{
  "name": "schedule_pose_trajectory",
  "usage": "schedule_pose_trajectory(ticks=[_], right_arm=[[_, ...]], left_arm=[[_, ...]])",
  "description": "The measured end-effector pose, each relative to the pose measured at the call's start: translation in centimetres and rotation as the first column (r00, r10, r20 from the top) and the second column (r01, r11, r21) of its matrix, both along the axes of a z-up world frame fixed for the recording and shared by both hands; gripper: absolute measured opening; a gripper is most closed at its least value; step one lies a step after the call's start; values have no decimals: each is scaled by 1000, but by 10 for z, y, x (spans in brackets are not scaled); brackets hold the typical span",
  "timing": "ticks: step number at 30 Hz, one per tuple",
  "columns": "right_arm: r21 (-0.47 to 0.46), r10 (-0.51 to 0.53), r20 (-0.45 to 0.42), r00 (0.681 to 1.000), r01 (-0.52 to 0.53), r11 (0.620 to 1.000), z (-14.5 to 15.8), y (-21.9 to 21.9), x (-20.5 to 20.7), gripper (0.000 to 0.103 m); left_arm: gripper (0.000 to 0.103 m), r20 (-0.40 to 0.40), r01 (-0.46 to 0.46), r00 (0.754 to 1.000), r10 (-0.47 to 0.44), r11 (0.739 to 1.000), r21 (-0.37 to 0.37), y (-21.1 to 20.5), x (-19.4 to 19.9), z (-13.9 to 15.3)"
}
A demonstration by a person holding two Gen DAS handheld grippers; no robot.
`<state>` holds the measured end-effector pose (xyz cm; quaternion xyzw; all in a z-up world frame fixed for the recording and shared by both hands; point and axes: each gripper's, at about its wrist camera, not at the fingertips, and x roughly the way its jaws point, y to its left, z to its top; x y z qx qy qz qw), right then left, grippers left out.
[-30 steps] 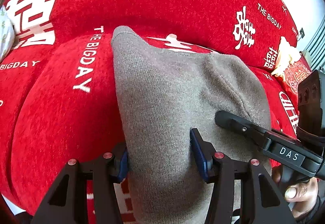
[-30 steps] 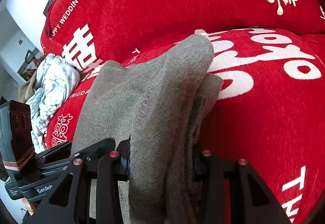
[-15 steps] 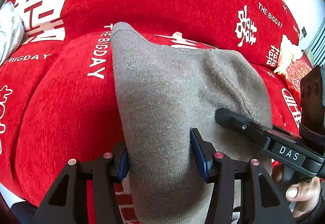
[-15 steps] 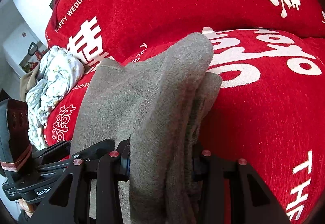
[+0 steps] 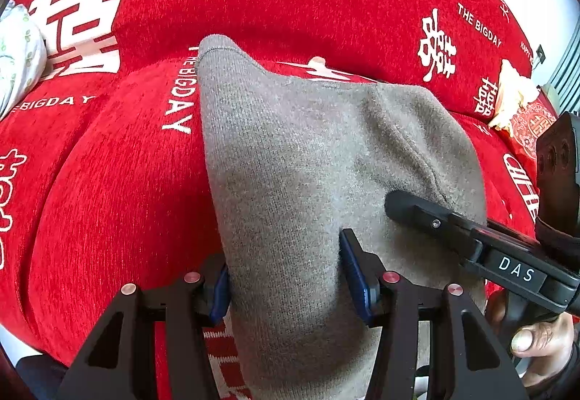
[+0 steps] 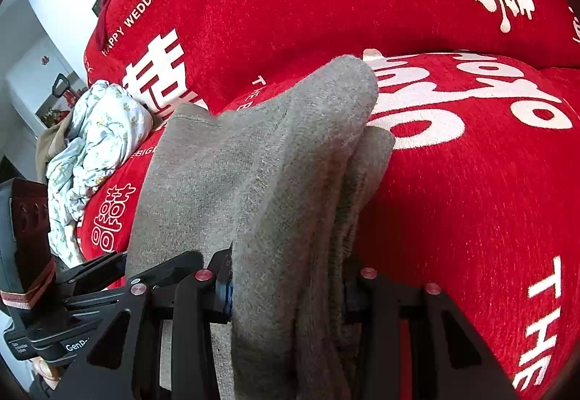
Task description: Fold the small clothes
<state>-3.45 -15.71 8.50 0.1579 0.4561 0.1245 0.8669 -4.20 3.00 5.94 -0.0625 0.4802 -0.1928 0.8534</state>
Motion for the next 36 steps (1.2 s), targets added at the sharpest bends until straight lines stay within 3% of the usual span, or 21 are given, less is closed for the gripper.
schedule_pose_trajectory(ticks=[10,14,17,18,21,24,29,31,33,36], right_arm=[[13,-3,-5,1000,3,1000,-7,-6,2,44],[22,-8,-9,1000,8,1000,-12,-10,4,48],[49,-20,-32,999,21,999,-19,-18,7,60],[62,-26,-42,999,28,998,-20,-22,7,65],[117,-60,-50,997,66,991,-17,-36,2,66],[155,-106,-5,994,105,982,1,-47,-8,66],[125,-18,139,990,0,992,35,-29,-34,66],[107,36,174,984,-55,993,40,-18,-43,71],[107,108,175,979,-128,986,35,-5,-45,74],[98,136,126,983,-149,984,15,5,-42,74]], left_arm=[[61,14,-6,1000,6,1000,4,1,-1,-6],[72,23,-26,999,26,999,19,2,-1,-8],[90,24,-60,998,59,997,55,5,0,-8],[90,20,-65,998,64,996,54,7,0,-8],[90,0,-81,997,81,996,30,15,-1,-6],[90,24,-97,995,95,994,55,20,-6,1],[90,87,-119,990,110,986,118,25,-20,12],[90,98,-126,989,114,984,126,29,-23,15],[90,102,-136,987,124,982,128,33,-26,16],[90,95,-144,987,132,981,128,38,-26,14]])
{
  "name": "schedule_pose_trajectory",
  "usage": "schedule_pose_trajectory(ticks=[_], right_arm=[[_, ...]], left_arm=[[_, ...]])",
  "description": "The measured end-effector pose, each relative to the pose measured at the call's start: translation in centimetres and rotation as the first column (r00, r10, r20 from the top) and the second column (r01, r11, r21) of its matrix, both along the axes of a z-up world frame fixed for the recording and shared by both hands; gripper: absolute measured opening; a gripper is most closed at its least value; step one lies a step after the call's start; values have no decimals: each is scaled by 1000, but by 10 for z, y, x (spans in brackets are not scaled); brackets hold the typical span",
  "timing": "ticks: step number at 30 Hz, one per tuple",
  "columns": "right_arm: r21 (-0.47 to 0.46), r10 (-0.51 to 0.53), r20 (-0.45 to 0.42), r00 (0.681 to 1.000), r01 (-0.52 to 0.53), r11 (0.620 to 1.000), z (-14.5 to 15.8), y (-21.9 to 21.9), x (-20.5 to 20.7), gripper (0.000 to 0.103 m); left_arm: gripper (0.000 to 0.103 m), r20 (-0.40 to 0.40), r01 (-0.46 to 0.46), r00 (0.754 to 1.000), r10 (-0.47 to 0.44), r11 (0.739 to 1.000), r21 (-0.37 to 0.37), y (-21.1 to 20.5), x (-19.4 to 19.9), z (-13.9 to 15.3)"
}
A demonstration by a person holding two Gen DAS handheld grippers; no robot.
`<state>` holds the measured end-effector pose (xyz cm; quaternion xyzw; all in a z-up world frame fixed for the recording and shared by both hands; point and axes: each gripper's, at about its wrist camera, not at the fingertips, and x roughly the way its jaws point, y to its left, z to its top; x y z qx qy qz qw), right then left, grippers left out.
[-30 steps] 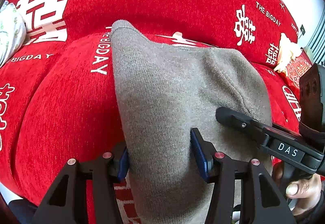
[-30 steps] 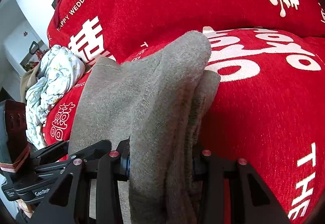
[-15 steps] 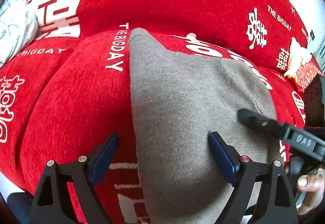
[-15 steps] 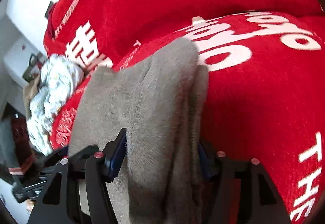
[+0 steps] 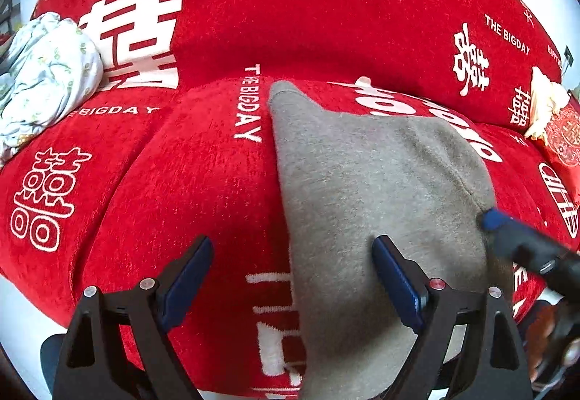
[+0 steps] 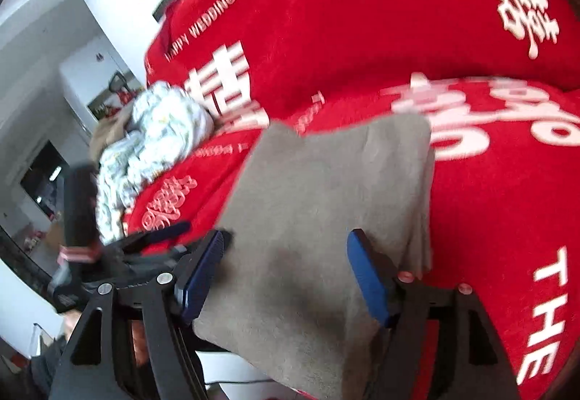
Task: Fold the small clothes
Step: 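Open both grippers and smooth the folded sweater flat on the bedspread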
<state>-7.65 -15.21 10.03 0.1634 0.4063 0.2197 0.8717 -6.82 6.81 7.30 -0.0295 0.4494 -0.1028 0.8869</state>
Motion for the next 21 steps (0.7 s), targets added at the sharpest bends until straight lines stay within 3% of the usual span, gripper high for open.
schedule_pose_trajectory(ticks=[4,5,6,10,14,18,21], right_arm=[[-4,-25,-23,999,25,1000,-25,-5,4,74],[-1,-20,-12,1000,20,1000,-26,-6,4,74],[-10,-9,-7,1000,9,1000,-27,-5,4,74],[-16,-1,-19,1000,0,1000,-16,-6,3,74],[-21,-32,-13,999,32,999,-3,-13,34,77],[9,-76,-144,987,78,997,-18,-19,88,78],[63,-102,-213,972,117,991,-32,-26,109,78]], left_arm=[[93,-14,7,1000,-7,1000,4,1,2,-10],[103,-11,-4,1000,4,1000,21,2,3,-13],[103,-1,-19,1000,20,999,37,3,4,-16],[103,-37,-20,999,19,999,-27,9,11,-16],[103,-22,-4,1000,5,999,53,-6,35,-8],[103,-62,13,998,-6,993,119,-23,63,-15],[103,-79,12,997,-3,993,121,-28,73,-23]])
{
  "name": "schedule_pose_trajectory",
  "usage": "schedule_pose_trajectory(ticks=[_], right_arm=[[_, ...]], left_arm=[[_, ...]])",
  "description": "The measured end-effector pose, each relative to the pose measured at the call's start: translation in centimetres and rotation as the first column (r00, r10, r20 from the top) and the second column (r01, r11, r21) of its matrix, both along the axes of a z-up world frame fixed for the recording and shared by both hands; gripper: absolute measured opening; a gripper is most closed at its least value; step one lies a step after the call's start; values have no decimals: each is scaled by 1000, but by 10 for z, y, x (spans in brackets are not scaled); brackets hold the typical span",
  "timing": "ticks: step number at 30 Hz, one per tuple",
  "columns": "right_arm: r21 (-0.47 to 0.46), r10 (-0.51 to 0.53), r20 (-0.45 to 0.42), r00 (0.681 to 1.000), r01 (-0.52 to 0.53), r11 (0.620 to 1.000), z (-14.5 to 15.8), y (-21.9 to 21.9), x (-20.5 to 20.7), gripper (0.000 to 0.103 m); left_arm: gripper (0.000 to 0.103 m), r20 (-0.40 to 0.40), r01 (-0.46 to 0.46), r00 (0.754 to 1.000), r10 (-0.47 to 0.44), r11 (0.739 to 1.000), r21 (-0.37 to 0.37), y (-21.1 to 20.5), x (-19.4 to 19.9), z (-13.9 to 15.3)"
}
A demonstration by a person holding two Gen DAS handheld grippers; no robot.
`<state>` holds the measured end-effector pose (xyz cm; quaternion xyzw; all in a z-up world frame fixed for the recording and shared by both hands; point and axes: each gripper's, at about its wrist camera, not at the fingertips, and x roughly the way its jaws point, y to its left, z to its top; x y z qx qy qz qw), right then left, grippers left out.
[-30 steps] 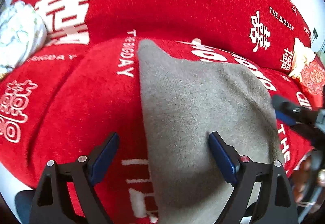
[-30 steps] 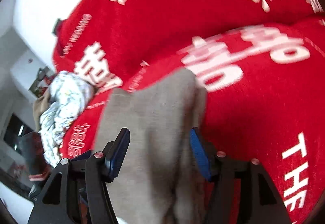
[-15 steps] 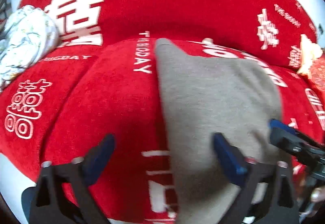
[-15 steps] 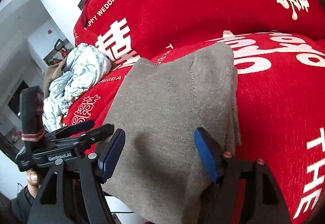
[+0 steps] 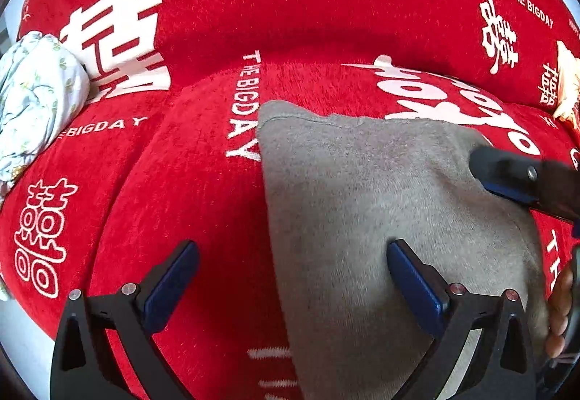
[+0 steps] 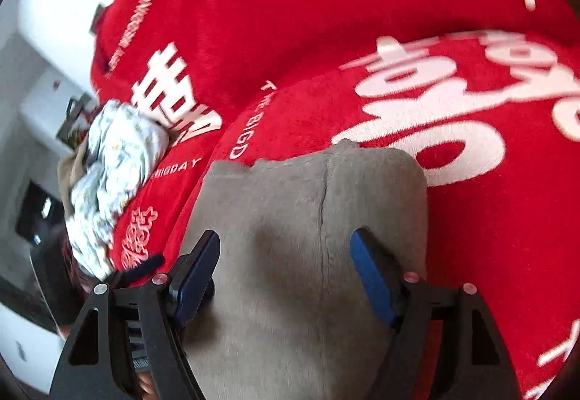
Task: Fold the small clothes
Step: 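Open both grippers and smooth the folded sweater flat on the bedspread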
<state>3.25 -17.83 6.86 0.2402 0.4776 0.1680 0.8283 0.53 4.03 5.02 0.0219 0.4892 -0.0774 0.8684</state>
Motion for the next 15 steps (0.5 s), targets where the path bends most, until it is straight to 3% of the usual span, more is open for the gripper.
schedule_pose_trajectory(ticks=[4,9,12,15], right_arm=[[-15,1,19,1000,0,1000,8,2,-9,78],[-7,71,135,988,-70,998,24,13,-65,79],[-4,85,153,985,-85,996,20,17,-90,80],[-81,112,157,981,-101,992,8,26,-107,80]], left_arm=[[103,-4,-10,1000,9,1000,-22,6,-3,2],[103,30,-9,999,9,1000,-12,10,-25,11],[103,47,-11,999,11,1000,2,10,-37,13],[103,50,-15,999,15,1000,-3,12,-46,12]])
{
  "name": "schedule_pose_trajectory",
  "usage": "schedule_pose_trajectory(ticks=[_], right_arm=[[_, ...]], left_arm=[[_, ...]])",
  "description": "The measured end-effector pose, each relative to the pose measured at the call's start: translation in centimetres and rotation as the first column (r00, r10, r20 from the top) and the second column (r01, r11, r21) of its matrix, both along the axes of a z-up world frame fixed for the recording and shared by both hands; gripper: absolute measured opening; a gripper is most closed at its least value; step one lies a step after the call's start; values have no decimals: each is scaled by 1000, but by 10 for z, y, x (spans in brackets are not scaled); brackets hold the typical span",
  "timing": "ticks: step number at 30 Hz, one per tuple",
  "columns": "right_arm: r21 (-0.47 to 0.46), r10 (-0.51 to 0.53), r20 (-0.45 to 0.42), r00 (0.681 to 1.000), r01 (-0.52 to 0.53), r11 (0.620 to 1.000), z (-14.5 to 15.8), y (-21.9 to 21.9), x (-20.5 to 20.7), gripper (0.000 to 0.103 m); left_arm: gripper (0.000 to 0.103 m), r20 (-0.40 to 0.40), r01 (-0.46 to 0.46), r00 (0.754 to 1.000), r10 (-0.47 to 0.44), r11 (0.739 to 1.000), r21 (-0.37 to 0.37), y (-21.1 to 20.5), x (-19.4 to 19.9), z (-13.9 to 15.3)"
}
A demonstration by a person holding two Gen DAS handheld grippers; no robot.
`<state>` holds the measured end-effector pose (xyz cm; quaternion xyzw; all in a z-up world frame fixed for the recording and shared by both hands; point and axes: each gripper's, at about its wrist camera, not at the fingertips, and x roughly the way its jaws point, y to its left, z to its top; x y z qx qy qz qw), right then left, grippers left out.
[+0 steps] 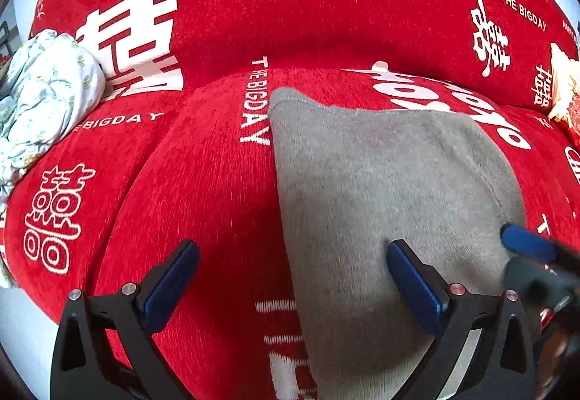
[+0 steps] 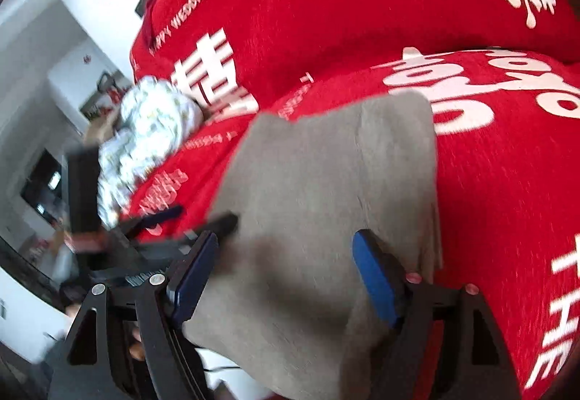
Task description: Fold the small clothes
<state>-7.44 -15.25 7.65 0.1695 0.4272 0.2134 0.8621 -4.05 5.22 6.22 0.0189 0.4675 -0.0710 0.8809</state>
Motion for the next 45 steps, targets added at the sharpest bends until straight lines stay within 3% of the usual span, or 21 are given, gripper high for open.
schedule_pose_trajectory(ticks=[5,11,19,21,25,29,36,38,41,45], right_arm=[[-102,17,62,998,-10,995,-4,4,-24,80],[-136,22,82,996,-10,991,-10,1,-44,80],[-247,10,44,999,1,969,-3,9,-60,80],[-345,-57,84,995,83,935,8,11,-70,86],[-428,-94,180,979,164,889,25,17,-81,93],[-417,-111,198,974,186,890,33,17,-88,97],[-431,-101,199,975,179,884,34,20,-98,97],[-430,-100,197,975,178,885,34,21,-96,97],[-430,-106,194,975,181,884,33,21,-97,97],[-433,-107,198,974,185,882,34,21,-99,97]], left_arm=[[103,9,2,1000,-2,1000,-6,4,-12,-1],[103,13,-6,1000,6,1000,-19,7,-23,-2],[103,28,-18,999,17,1000,7,9,-44,11],[103,62,-30,998,29,999,27,9,-54,19],[103,106,-45,994,42,999,30,7,-69,30],[103,101,-11,995,16,999,-53,5,-80,36],[103,71,-3,997,11,993,-117,4,-88,30],[103,62,-26,997,33,993,-114,4,-89,28],[103,130,-98,986,107,993,-69,4,-100,31],[103,138,-74,987,80,996,-48,-1,-105,35]])
